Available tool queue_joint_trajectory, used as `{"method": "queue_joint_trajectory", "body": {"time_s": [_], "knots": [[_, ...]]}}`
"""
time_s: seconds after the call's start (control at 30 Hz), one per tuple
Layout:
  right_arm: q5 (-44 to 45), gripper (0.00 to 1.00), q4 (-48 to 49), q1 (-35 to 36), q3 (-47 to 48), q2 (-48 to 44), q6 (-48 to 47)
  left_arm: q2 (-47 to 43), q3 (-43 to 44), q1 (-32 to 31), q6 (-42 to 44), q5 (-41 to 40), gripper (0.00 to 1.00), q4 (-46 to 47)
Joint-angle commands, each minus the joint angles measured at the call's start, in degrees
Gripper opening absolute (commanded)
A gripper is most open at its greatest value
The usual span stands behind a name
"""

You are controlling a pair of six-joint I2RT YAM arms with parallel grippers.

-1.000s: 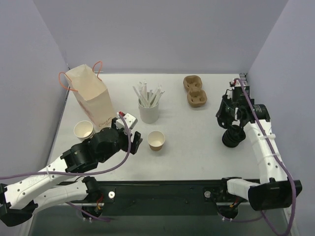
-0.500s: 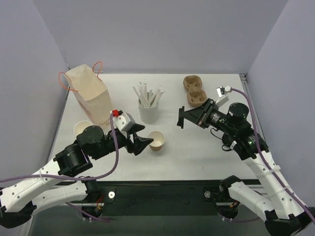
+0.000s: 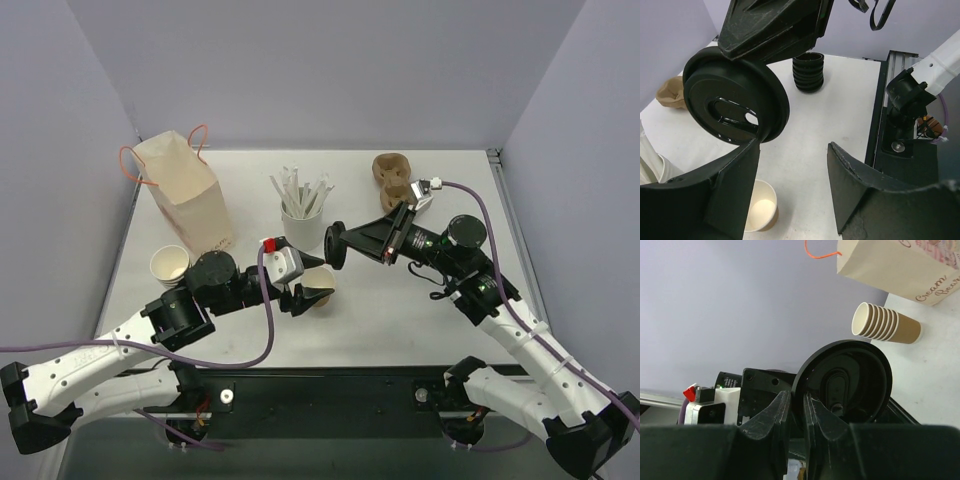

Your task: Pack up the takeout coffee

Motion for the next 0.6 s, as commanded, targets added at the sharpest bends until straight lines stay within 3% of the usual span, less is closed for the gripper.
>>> {"method": "queue_joint_trajectory", "body": {"time_s": [0.0, 0.57], "knots": [[-2.95, 0.08, 9.48, 1.16, -0.88, 0.44, 3.93, -0.76, -0.16, -0.06, 3.26, 2.31, 0.65, 5.58], [-4.36, 0.08, 13.8, 2.13, -3.07, 0.52, 5.78, -2.78, -4.38, -0.06, 5.98, 0.11, 0.54, 10.33]]}}
